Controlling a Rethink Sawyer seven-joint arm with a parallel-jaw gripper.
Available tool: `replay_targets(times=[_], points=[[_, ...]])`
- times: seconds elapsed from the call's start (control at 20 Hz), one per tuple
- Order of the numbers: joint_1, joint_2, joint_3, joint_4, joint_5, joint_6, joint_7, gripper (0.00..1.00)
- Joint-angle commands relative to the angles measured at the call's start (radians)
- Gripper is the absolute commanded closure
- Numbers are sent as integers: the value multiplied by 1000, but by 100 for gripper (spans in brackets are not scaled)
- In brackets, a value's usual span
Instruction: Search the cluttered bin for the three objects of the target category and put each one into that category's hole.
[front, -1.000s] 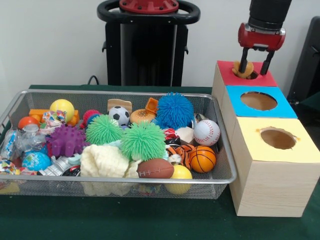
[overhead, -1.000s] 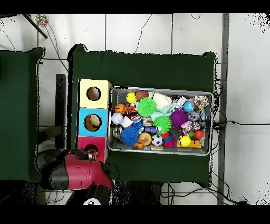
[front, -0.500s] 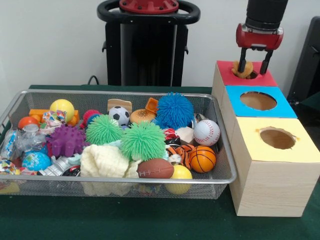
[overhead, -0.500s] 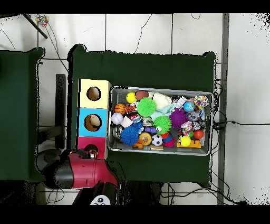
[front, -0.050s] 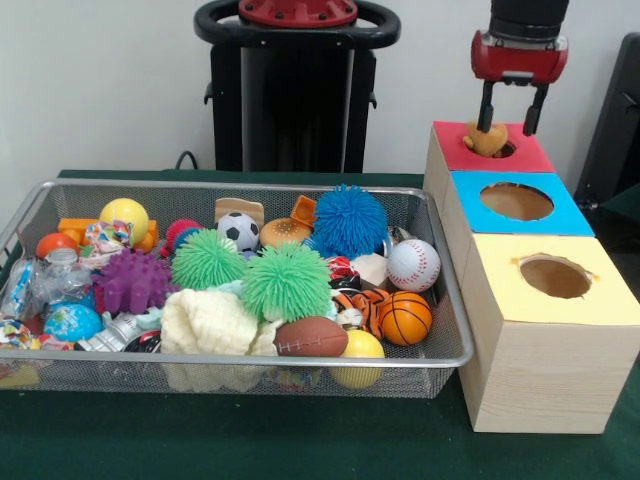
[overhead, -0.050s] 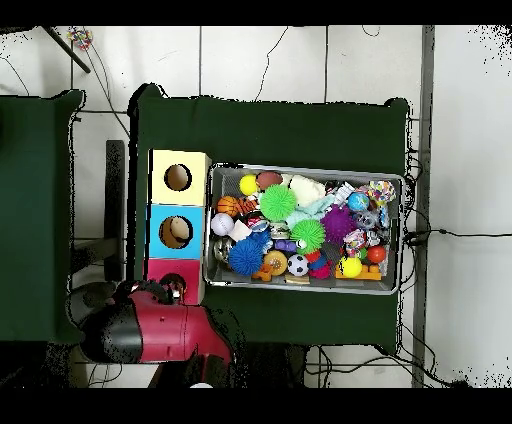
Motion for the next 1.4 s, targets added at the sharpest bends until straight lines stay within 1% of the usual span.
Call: replay_targets(times=[0.05,0.3,0.45,0.55,0.7,0.95,1.2,1.4], points=[[-50,-88,97,23,-41,-110,113,0],[-55,-74,105,27,-52,-136,116,0],[-50,-52,99,29,-55,-103,104,0],[-34,-23,76,28,-61,-85,104,0],[-2,28,23,13,-84,-111,111,0],[11,87,-6,-2,-110,-152,128,0],[30,105,-33,-7,-116,-132,148,0],[12,114,-14,12,-124,-165,151,0]])
